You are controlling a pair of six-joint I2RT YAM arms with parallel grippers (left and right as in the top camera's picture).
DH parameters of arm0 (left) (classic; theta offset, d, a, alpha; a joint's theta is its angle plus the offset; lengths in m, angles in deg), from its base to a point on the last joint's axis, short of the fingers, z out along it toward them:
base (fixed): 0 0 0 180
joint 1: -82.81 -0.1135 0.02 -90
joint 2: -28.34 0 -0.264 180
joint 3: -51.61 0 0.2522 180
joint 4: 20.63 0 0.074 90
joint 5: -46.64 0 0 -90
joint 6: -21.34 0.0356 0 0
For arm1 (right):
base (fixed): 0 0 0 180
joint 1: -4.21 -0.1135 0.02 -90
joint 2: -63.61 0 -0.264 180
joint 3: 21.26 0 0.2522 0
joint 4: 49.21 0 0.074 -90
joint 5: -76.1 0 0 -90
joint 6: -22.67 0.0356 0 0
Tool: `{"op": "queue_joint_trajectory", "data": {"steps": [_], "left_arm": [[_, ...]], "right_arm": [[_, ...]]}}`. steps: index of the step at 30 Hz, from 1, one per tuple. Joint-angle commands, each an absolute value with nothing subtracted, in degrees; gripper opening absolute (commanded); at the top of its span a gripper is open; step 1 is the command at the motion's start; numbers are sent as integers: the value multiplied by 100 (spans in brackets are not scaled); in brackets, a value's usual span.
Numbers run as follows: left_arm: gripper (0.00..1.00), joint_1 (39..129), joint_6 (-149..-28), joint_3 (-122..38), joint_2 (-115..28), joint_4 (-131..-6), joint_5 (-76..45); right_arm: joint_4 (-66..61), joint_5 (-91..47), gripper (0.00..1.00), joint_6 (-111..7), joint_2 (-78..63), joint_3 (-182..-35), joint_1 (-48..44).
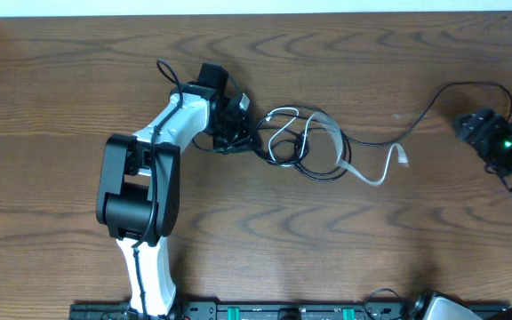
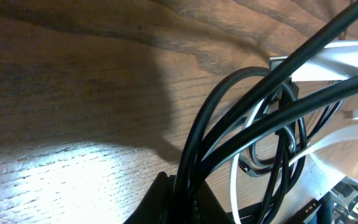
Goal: Untangle cables
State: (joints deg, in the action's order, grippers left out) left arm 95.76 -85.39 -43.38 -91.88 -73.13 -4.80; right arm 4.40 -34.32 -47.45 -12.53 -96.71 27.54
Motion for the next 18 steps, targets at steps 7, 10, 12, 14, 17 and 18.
{"op": "queue_joint_trajectory", "data": {"steps": [7,10,12,14,17,18], "left_arm": [[8,9547,-8552,-4336,-9262,-7337,-517],[8,9545,-8666,-4336,-9262,-7335,-484],[8,9545,-8705,-4338,-9262,-7335,-475],[8,9545,-8705,-4338,-9262,-7331,-309],[8,9506,-8865,-4338,-9262,-7309,240],[8,9469,-9177,-4338,-9262,-7270,491]], "right_arm": [[296,-3144,79,-5949,-1366,-9712,1390],[200,-3378,78,-5973,-1473,-9712,914],[145,-3673,78,-5975,-1576,-9712,634],[134,-3887,78,-5973,-1694,-9712,374],[152,-4025,77,-5969,-1906,-9712,11],[147,-4136,77,-5897,-2044,-9712,-170]]}}
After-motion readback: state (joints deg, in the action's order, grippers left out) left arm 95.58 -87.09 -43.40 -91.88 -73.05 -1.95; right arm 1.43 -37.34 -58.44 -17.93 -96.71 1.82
